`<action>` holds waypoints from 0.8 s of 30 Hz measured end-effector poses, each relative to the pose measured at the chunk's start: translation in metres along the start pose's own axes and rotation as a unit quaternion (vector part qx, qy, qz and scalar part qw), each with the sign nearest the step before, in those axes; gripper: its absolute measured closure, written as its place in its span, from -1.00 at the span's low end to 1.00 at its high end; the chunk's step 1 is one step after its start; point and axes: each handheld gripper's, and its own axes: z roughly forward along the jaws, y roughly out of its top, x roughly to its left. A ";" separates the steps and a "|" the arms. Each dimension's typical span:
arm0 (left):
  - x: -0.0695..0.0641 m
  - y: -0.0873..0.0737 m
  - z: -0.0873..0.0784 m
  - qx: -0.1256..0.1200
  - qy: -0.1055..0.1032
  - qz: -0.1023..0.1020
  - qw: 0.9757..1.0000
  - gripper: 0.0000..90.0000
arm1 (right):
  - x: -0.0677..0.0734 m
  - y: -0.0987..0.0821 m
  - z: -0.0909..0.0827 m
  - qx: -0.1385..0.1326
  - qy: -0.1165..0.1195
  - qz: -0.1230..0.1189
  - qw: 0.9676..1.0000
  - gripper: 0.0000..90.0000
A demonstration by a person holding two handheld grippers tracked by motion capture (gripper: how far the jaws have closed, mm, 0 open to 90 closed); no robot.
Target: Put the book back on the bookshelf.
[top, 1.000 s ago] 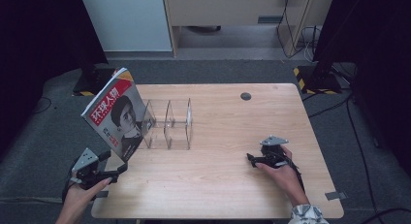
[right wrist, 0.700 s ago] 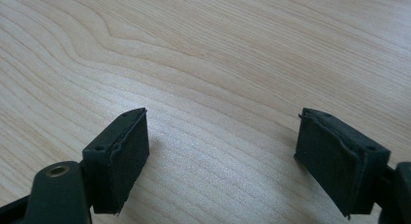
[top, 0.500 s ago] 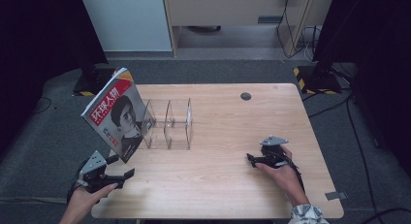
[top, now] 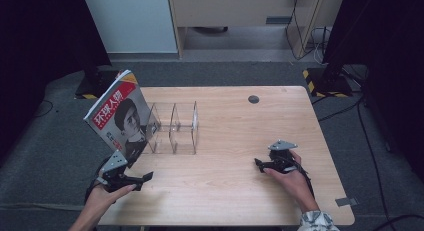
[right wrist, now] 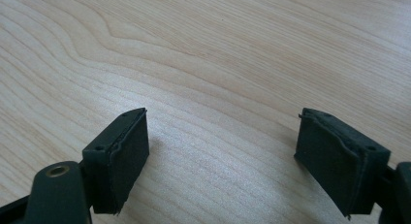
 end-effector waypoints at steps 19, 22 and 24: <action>-0.003 0.018 0.025 -0.003 -0.006 -0.005 1.000 -0.88 | 0.000 0.000 0.000 0.001 0.002 -0.001 1.000 -0.57; -0.002 0.021 0.027 -0.003 -0.006 -0.006 1.000 -0.88 | 0.000 0.000 0.000 0.001 0.002 -0.001 1.000 -0.57; -0.002 0.021 0.029 -0.001 -0.006 -0.006 1.000 -0.88 | 0.000 0.000 0.000 0.001 0.002 -0.001 1.000 -0.57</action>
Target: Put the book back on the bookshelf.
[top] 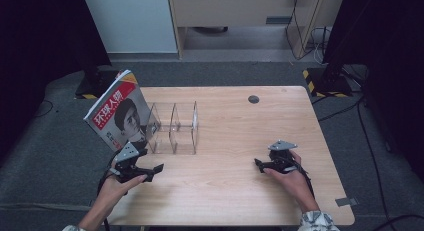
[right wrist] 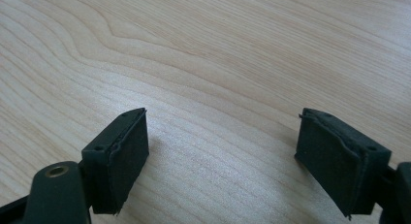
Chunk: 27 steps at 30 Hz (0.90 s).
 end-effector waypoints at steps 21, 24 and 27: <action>-0.013 0.024 0.026 0.006 -0.014 0.005 1.000 -0.88 | 0.000 0.000 0.000 -0.001 0.001 -0.003 1.000 -0.58; -0.017 0.027 0.032 0.011 -0.019 0.005 1.000 -0.88 | 0.000 0.000 0.000 -0.001 0.001 -0.002 1.000 -0.58; -0.021 0.029 0.039 0.016 -0.022 0.005 1.000 -0.88 | 0.001 0.000 0.000 0.000 0.002 -0.001 1.000 -0.58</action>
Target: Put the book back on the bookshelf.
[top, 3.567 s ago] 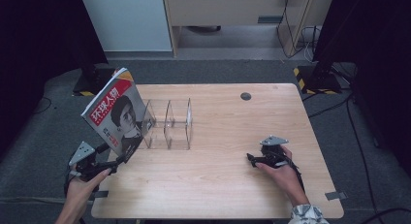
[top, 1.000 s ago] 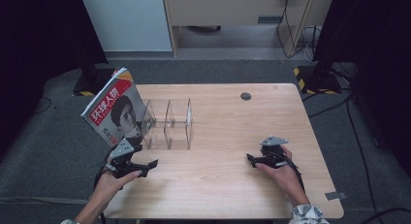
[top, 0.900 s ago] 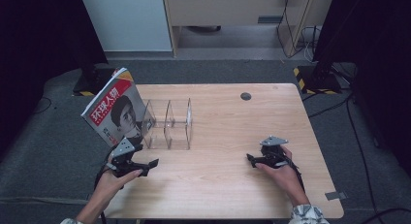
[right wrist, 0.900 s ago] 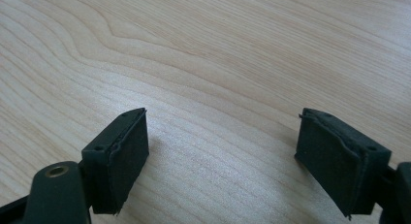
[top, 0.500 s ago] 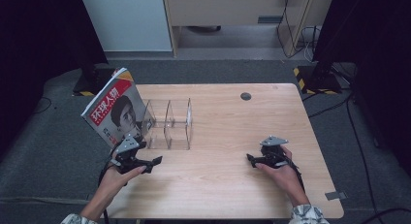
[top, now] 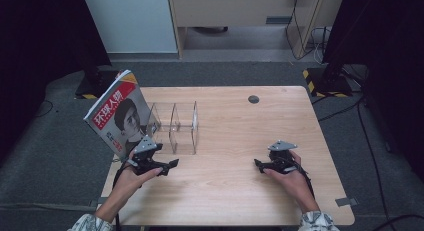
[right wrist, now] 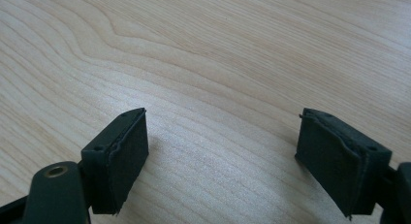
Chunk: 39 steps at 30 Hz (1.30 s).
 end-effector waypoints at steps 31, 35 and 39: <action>-0.046 0.021 0.049 0.026 -0.051 0.039 0.998 -0.88 | 0.001 0.000 0.000 -0.001 0.003 -0.001 1.000 -0.59; -0.051 0.022 0.053 0.026 -0.057 0.042 0.997 -0.87 | 0.001 0.000 0.000 0.000 0.003 -0.003 1.000 -0.59; -0.058 0.023 0.061 0.029 -0.063 0.044 0.997 -0.87 | 0.001 0.000 0.000 0.001 0.004 -0.003 1.000 -0.59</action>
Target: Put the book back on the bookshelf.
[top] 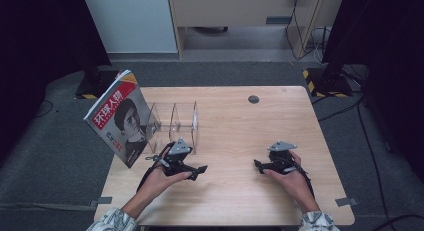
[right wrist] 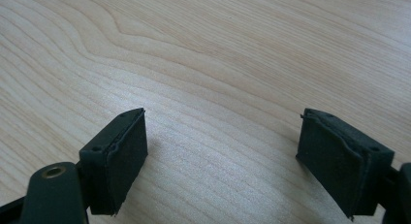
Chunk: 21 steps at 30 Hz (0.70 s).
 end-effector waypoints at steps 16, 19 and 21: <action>-0.015 0.004 0.026 0.016 -0.013 0.011 1.000 -0.86 | 0.001 -0.001 0.000 0.000 0.000 0.000 1.000 -0.60; -0.017 0.003 0.034 0.025 -0.012 0.014 1.000 -0.86 | 0.001 -0.001 -0.001 0.000 0.000 -0.001 1.000 -0.60; -0.018 0.002 0.039 0.026 -0.010 0.016 0.999 -0.86 | 0.001 -0.001 -0.001 0.001 0.001 -0.001 1.000 -0.60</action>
